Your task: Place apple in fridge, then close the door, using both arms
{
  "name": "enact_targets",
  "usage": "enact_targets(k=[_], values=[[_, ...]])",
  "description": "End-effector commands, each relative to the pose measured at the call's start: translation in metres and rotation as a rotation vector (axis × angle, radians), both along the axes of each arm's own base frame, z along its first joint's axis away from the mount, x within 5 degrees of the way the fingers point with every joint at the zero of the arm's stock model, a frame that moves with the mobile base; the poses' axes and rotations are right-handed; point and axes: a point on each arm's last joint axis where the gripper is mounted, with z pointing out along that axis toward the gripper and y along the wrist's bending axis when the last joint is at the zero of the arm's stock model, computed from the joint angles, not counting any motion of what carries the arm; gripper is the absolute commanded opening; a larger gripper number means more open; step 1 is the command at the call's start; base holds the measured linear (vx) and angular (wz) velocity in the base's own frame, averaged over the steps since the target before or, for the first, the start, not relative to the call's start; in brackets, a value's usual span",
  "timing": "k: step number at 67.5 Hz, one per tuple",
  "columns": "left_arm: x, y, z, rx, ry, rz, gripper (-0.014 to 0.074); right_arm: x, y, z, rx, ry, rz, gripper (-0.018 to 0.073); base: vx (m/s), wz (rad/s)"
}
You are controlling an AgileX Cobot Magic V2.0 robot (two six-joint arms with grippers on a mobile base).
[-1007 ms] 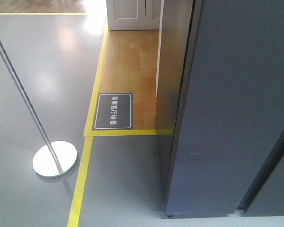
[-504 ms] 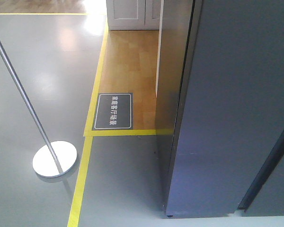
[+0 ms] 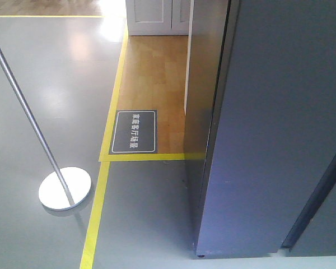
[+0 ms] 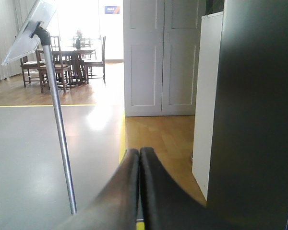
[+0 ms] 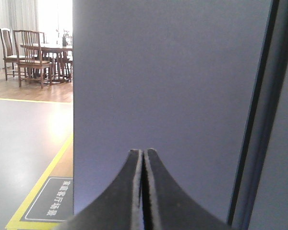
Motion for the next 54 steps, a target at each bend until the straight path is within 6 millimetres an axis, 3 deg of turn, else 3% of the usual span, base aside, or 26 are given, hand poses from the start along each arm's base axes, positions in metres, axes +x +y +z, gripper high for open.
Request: enact_targets(k=[1, 54], values=[[-0.0013, 0.0004, 0.0034, -0.020, -0.077, 0.003, -0.0006, -0.0010, 0.0003, 0.0049, -0.010, -0.086, 0.003, -0.0003, 0.00, 0.00], [-0.0013, 0.0004, 0.0034, -0.020, -0.077, 0.003, -0.0006, -0.0011, 0.0035, 0.0049, 0.027, -0.086, 0.064, -0.0003, 0.00, 0.00]])
